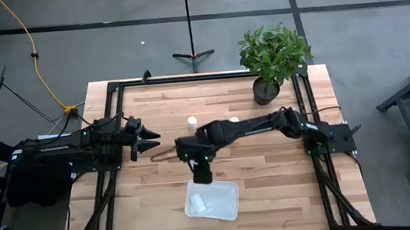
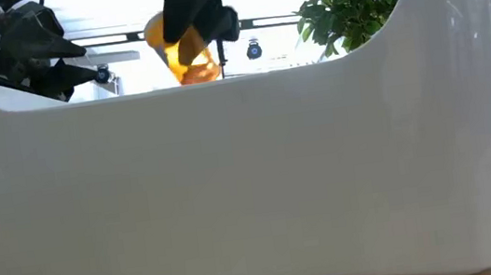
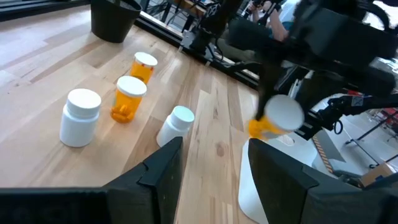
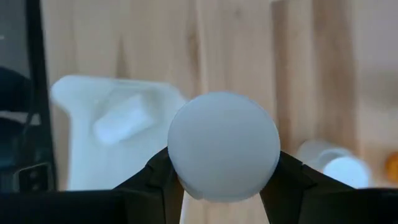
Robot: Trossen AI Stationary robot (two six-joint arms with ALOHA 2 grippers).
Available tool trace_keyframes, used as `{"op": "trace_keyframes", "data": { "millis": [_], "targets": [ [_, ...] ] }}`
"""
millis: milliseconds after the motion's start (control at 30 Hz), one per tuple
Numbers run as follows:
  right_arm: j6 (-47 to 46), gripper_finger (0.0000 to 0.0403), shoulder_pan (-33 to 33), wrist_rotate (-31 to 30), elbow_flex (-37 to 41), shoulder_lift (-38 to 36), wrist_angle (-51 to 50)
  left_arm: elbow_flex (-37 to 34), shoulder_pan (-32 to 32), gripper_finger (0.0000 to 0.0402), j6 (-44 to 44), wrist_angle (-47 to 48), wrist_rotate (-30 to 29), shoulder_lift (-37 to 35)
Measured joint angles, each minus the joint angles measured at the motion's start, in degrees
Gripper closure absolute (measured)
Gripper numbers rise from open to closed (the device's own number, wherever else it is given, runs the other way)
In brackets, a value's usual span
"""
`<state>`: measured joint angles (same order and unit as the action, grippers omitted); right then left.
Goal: Pick and place pill bottles into a basket
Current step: Put the bottom orange pill bottle into the white bin
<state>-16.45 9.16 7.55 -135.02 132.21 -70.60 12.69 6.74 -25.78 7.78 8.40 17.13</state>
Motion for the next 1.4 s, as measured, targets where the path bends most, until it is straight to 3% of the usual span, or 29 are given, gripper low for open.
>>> {"op": "trace_keyframes", "data": {
  "millis": [333, 767, 1000, 1200, 1400],
  "targets": [
    [-7.5, 0.0249, 7.4, 0.8, 0.0, -0.1, -2.1, 0.0, 0.0, 0.0186, 0.0, 0.1, -0.1, 0.0],
    [-14.7, 0.0247, 13.8, -4.6, 1.9, 0.1, -0.3, 0.0, 0.0, 0.0186, -0.4, 0.1, -0.1, 0.0],
    [-20.0, 0.0245, 16.5, -11.7, 8.1, 0.1, 6.6, 0.0, 0.0, 0.0186, 1.0, -0.5, 0.0, 0.0],
    [-25.5, 0.0241, 14.9, -16.7, 13.6, 0.2, 14.4, 0.0, 0.0, 0.0186, 1.1, -0.4, 0.1, 0.0],
    [-27.7, 0.0243, 12.4, -17.4, 18.7, 0.1, 26.3, 0.0, 0.0, 0.0186, 1.2, -0.4, 0.2, 0.0]
  ]
}}
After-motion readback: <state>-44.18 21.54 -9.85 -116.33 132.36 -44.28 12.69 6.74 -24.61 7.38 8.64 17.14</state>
